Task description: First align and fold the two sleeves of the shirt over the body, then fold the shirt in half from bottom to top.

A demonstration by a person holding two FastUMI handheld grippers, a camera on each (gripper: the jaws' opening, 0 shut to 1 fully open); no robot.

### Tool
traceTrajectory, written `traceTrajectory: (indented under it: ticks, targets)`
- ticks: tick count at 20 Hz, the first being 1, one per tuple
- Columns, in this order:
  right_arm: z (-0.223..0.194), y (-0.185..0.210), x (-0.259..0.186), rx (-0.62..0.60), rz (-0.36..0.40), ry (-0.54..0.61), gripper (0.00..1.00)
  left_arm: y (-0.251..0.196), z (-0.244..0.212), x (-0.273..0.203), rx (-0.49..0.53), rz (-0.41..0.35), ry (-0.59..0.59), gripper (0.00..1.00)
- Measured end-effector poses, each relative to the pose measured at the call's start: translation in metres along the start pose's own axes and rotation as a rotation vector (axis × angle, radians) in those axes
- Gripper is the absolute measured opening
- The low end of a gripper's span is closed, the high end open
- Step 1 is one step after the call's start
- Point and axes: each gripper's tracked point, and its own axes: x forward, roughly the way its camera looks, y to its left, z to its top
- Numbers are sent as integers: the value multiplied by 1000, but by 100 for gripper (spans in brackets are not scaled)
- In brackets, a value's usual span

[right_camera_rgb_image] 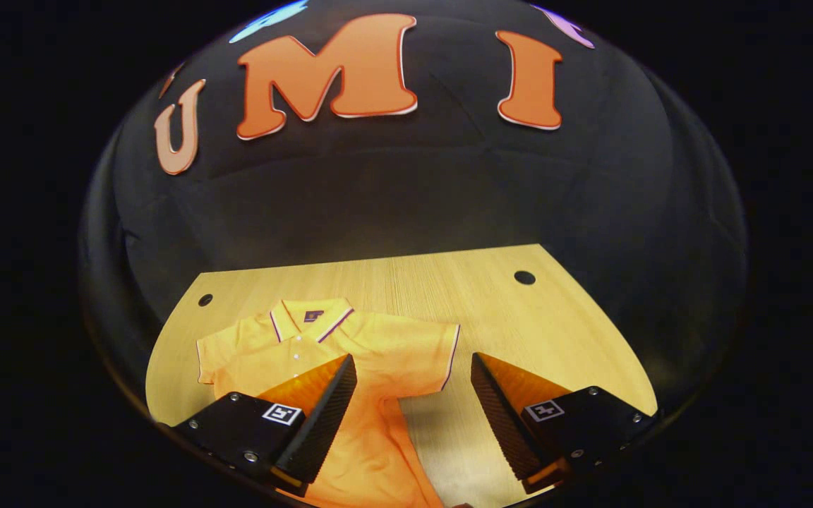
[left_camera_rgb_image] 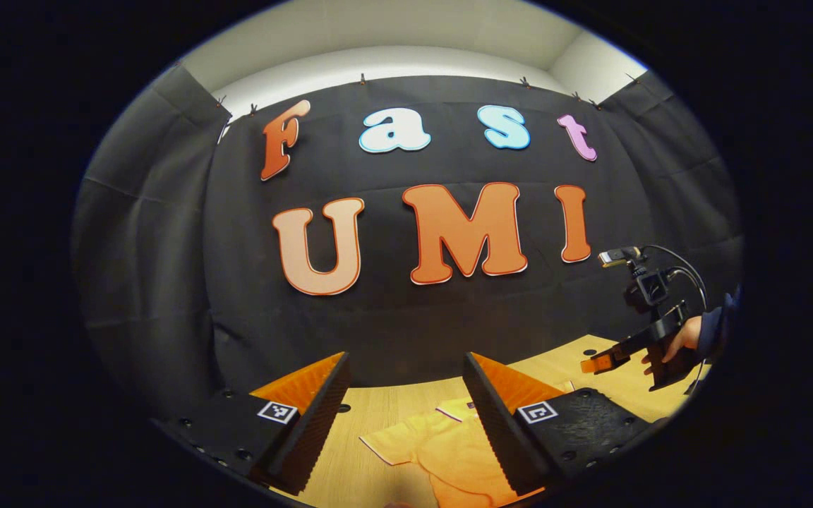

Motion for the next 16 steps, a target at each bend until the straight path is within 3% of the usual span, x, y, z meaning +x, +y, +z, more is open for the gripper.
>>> traceTrajectory:
  ticks: [3, 8, 16]
  targets:
    - [-14, -3, 23, 58, -20, 122, 99, 19, 2, 14, -4, -3, 0, 97]
    - [-42, -12, 72, 20, -45, 280, 99, 31, 16, 36, -23, 14, -11, 97]
    - [-82, -34, 153, -10, -57, 498, 96, 25, 9, 30, 15, 164, 86, 97]
